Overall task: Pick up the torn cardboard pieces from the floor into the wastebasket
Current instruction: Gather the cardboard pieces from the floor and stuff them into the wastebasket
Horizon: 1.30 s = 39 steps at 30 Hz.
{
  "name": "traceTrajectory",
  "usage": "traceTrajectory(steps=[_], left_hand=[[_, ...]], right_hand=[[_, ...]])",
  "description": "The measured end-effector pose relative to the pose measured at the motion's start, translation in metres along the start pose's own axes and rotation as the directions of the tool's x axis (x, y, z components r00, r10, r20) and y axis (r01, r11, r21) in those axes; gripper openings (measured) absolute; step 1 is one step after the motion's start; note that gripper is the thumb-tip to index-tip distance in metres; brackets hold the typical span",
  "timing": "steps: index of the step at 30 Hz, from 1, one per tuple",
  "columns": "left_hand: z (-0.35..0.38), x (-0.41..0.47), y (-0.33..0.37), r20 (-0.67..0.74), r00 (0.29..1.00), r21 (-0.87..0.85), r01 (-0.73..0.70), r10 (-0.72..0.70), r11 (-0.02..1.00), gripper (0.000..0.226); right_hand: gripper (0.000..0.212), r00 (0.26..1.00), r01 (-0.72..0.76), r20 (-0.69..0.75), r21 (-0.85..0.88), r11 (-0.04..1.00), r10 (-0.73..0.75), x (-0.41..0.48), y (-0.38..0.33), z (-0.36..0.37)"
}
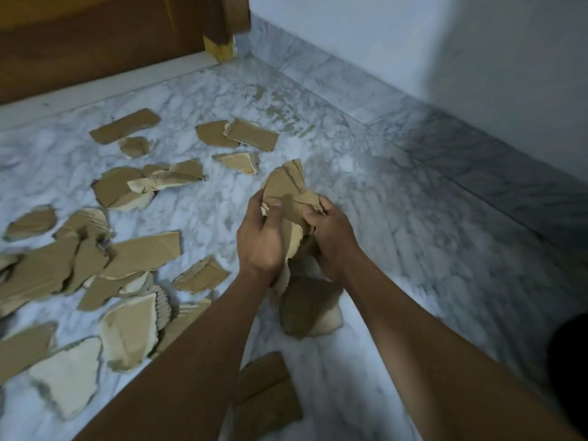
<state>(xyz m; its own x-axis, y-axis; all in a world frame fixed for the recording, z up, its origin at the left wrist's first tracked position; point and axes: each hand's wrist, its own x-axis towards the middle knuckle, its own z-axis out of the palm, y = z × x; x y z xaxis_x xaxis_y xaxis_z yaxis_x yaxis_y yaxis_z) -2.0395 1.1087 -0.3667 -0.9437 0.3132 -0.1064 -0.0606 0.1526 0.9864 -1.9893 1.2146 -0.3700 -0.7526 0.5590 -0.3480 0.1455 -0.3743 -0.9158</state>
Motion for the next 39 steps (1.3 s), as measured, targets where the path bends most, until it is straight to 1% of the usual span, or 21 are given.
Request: traceTrajectory(steps=[2, 5, 7, 8, 11, 13, 14, 18, 21, 23, 25, 27, 29, 31, 32, 33, 35, 37, 39], left_hand=[[0.0, -0.01, 0.011, 0.023, 0.998, -0.127, 0.06, -0.058, 0.99, 0.046], [0.005, -0.027, 0.037, 0.067, 0.993, -0.219, 0.108, -0.095, 0.97, 0.049], [0.015, -0.041, 0.064, 0.123, 0.989, -0.261, 0.117, -0.087, 0.958, 0.049], [0.02, -0.05, 0.078, 0.145, 0.987, -0.251, 0.106, -0.071, 0.962, 0.047], [0.027, -0.074, 0.113, 0.181, 0.983, -0.194, 0.017, 0.019, 0.981, 0.039], [0.032, -0.09, 0.138, 0.202, 0.976, -0.251, -0.033, 0.085, 0.968, 0.029], [0.035, -0.095, 0.15, 0.211, 0.972, -0.288, -0.038, 0.102, 0.957, 0.027], [0.051, -0.126, 0.19, 0.279, 0.938, -0.362, -0.096, 0.206, 0.927, 0.041], [0.07, -0.154, 0.221, 0.292, 0.916, -0.431, -0.132, 0.276, 0.893, 0.032], [0.085, -0.179, 0.244, 0.292, 0.903, -0.47, -0.153, 0.316, 0.869, 0.026], [0.108, -0.208, 0.267, 0.29, 0.887, -0.498, -0.18, 0.359, 0.848, 0.025], [0.133, -0.239, 0.287, 0.287, 0.874, -0.502, -0.211, 0.392, 0.839, 0.026], [0.159, -0.269, 0.302, 0.303, 0.859, -0.494, -0.229, 0.413, 0.839, 0.025], [0.187, -0.295, 0.309, 0.321, 0.846, -0.487, -0.237, 0.425, 0.841, 0.02], [0.201, -0.307, 0.309, 0.332, 0.84, -0.48, -0.241, 0.429, 0.843, 0.022], [0.213, -0.316, 0.308, 0.344, 0.833, -0.467, -0.249, 0.434, 0.848, 0.027], [0.237, -0.331, 0.301, 0.363, 0.816, -0.423, -0.286, 0.45, 0.86, 0.038], [0.255, -0.339, 0.291, 0.387, 0.813, -0.368, -0.297, 0.435, 0.881, 0.04], [0.269, -0.343, 0.282, 0.427, 0.811, -0.299, -0.29, 0.399, 0.909, 0.035]], right_hand=[[0.037, 1.0, 0.008, -0.007, 0.014, 1.0, -0.008, -0.019, -0.013, 0.001], [0.039, 0.999, 0.036, -0.01, 0.021, 0.999, -0.035, -0.049, -0.042, -0.003], [0.038, 0.995, 0.066, -0.072, 0.043, 0.997, -0.063, -0.071, -0.064, -0.014], [0.037, 0.992, 0.078, -0.099, 0.057, 0.995, -0.072, -0.083, -0.075, -0.02], [0.035, 0.985, 0.121, -0.132, 0.101, 0.987, -0.107, -0.117, -0.102, -0.033], [0.036, 0.977, 0.177, -0.135, 0.103, 0.979, -0.162, -0.135, -0.123, -0.042], [0.036, 0.972, 0.205, -0.133, 0.087, 0.975, -0.193, -0.141, -0.133, -0.045], [0.039, 0.953, 0.276, -0.143, 0.046, 0.96, -0.267, -0.172, -0.166, -0.069], [0.034, 0.92, 0.352, -0.165, -0.046, 0.935, -0.355, -0.208, -0.199, -0.096], [0.035, 0.906, 0.388, -0.155, -0.07, 0.919, -0.394, -0.238, -0.225, -0.115], [0.035, 0.874, 0.447, -0.152, -0.121, 0.886, -0.461, -0.269, -0.248, -0.142], [0.037, 0.837, 0.491, -0.16, -0.203, 0.847, -0.524, -0.297, -0.267, -0.172], [0.042, 0.785, 0.512, -0.185, -0.344, 0.787, -0.591, -0.321, -0.282, -0.204], [0.046, 0.733, 0.495, -0.209, -0.489, 0.718, -0.648, -0.342, -0.29, -0.235], [0.046, 0.716, 0.485, -0.22, -0.526, 0.699, -0.663, -0.352, -0.291, -0.25], [0.047, 0.708, 0.482, -0.232, -0.532, 0.696, -0.667, -0.361, -0.29, -0.264], [0.047, 0.711, 0.478, -0.264, -0.499, 0.723, -0.652, -0.372, -0.283, -0.29], [0.046, 0.74, 0.446, -0.312, -0.434, 0.782, -0.596, -0.376, -0.271, -0.31], [0.044, 0.765, 0.416, -0.347, -0.376, 0.828, -0.542, -0.377, -0.262, -0.324]])
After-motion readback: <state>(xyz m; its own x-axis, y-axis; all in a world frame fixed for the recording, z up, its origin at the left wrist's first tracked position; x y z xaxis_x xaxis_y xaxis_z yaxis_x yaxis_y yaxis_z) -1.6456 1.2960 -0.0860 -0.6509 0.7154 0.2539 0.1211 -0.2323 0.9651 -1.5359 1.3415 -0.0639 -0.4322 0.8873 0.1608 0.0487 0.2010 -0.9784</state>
